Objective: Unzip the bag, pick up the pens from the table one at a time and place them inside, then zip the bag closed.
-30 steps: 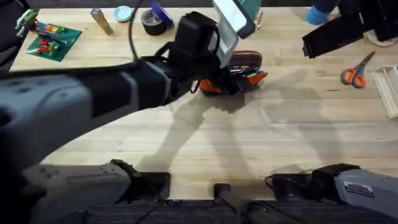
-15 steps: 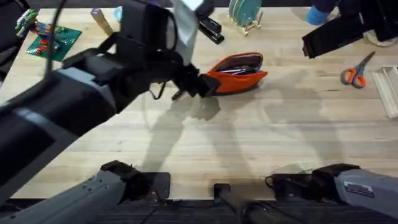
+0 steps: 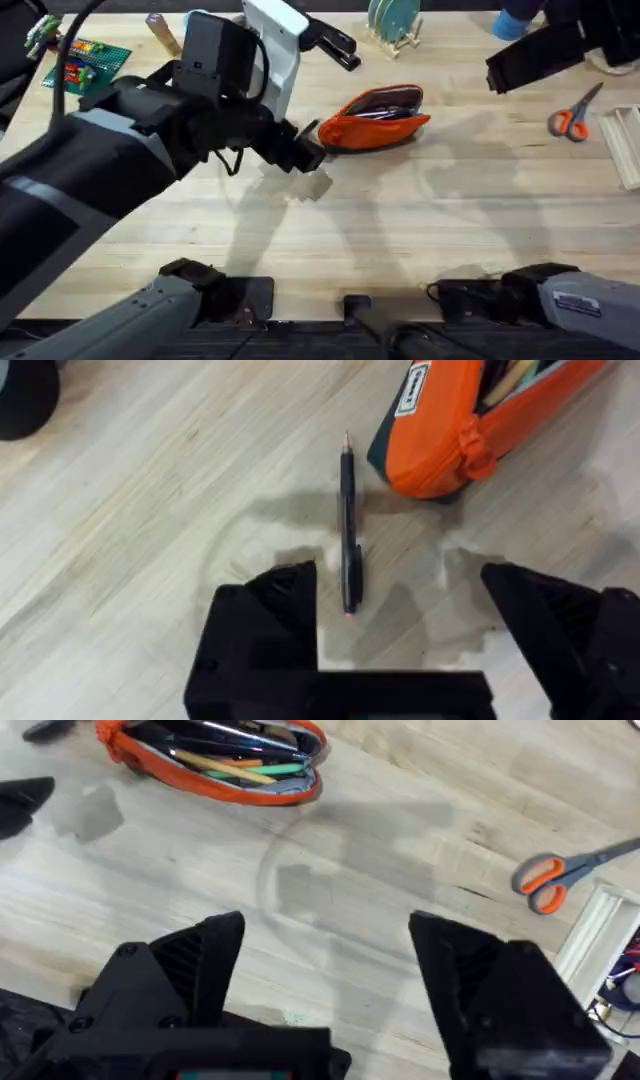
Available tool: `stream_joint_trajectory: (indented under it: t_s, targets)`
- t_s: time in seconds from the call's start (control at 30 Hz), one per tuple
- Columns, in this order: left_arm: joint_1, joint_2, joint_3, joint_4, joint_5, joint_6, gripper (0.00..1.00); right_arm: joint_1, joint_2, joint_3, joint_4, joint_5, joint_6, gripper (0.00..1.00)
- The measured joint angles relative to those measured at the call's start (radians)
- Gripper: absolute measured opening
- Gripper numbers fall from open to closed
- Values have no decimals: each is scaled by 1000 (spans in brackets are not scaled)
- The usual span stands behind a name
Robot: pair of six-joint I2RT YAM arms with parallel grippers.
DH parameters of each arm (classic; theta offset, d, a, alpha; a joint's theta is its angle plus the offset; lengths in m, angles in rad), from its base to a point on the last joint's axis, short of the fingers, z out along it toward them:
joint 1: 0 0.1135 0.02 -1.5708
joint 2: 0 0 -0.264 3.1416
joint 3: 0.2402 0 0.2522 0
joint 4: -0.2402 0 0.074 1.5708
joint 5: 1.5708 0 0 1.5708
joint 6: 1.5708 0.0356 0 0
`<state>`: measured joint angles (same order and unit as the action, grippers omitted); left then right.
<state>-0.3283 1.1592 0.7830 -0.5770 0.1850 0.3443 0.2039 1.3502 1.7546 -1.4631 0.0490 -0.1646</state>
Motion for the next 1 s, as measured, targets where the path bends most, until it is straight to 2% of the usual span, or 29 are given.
stream_joint_trajectory:
  t_s: [0.3,0.63,1.0]
  targets:
    - [0,13,0,-25,-51,1,994,0,0,0,0,0,0,996]
    - [0,161,0,-21,-59,5,993,0,0,0,0,0,0,996]
    - [0,265,0,44,-59,8,993,0,0,0,0,0,0,996]
